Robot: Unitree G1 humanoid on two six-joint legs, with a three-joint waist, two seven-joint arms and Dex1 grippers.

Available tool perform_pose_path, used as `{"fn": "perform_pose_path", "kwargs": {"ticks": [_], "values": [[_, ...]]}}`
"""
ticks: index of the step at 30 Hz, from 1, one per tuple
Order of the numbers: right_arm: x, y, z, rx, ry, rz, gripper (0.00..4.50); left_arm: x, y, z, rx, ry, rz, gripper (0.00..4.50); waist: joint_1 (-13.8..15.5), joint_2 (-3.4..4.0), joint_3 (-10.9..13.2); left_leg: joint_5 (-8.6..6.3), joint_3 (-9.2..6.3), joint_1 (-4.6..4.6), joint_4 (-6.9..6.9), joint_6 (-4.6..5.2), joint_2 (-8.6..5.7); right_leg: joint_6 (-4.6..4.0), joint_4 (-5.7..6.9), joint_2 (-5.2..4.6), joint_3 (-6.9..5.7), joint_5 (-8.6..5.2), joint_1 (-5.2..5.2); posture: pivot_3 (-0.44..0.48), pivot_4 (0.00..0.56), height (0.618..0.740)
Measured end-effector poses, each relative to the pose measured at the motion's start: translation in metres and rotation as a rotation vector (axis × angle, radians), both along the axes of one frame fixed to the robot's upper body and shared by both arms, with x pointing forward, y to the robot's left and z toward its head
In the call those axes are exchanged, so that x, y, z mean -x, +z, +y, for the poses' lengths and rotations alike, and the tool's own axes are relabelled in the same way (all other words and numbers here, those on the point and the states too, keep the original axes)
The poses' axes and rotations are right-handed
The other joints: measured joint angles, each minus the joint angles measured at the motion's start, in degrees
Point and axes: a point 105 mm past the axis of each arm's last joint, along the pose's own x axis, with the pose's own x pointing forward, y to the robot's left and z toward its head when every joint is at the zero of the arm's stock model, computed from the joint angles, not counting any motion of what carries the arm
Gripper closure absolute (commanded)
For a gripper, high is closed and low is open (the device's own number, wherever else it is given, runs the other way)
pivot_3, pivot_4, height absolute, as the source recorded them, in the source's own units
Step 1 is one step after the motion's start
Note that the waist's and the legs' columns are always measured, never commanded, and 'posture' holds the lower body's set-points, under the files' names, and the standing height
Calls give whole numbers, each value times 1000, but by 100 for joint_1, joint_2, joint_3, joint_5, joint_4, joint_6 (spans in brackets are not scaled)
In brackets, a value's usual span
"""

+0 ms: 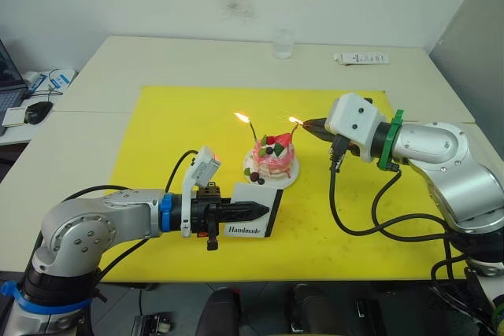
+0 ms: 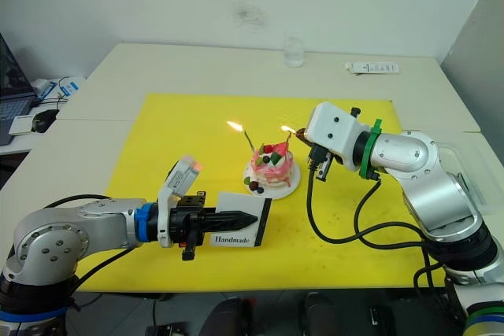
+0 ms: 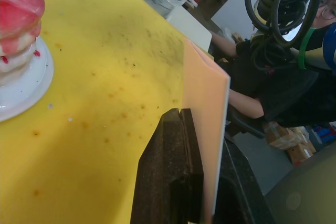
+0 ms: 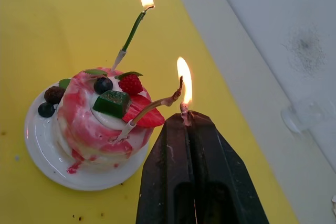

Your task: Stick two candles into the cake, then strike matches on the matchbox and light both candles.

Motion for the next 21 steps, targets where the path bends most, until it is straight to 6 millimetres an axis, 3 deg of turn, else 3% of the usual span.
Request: {"fn": "perform_pose_path", "kwargs": {"ticks": [21], "values": [[1,0,0,-3,-3,7,4471,-3,-2,2,-5,7,4,4500,0,0,0,0,0,0,0,0,0,0,0,0,0,0,0,0,150,740]]}}
